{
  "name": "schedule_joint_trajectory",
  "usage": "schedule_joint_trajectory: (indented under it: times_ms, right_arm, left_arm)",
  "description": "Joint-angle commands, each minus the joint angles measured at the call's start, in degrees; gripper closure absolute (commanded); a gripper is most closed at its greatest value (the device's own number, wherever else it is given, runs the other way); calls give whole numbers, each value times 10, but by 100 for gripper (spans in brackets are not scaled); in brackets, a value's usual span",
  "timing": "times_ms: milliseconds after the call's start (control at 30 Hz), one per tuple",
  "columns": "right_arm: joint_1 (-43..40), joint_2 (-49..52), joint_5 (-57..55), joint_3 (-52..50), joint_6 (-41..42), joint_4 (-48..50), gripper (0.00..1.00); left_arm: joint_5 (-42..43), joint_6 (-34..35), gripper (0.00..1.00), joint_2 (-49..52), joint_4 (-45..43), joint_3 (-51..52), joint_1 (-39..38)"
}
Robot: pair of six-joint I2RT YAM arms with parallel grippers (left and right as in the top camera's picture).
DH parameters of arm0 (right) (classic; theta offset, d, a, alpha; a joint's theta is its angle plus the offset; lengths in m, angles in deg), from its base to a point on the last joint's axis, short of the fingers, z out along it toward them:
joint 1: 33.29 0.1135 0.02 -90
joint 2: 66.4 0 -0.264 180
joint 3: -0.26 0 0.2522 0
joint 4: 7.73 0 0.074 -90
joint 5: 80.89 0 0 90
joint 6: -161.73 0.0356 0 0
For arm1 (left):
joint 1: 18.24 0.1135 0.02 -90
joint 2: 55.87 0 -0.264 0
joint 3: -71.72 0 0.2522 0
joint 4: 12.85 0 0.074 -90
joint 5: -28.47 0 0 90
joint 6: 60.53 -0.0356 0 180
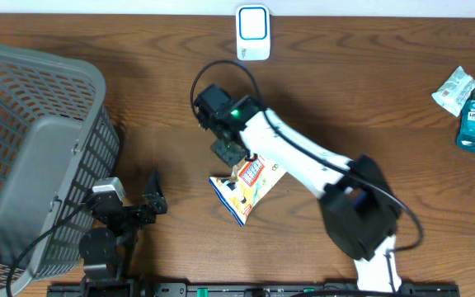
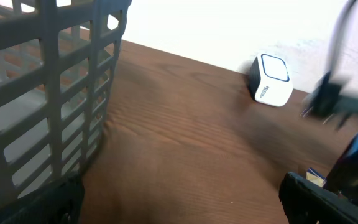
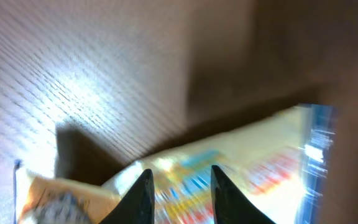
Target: Scan the item barcode
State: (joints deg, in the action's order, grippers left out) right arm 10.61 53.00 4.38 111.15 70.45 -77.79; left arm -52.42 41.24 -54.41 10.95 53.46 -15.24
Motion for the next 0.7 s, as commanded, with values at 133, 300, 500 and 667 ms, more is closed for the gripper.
schedule_joint_trajectory:
  times_ms: [133,300,500,667]
  right_arm:
    - [1,-195,125,4,70,-34,82]
    - [13,-188,143,-13,81,-85,89]
    - [13,-131,143,-128,125,-24,88]
    - [2,-67,101,-177,133,31,92]
  left_arm:
    - [10,-1,0,0,14,9,1]
    - [9,-1,0,0,14,9,1]
    - [9,-1,0,0,14,9,1]
    - [9,-1,0,0,14,9,1]
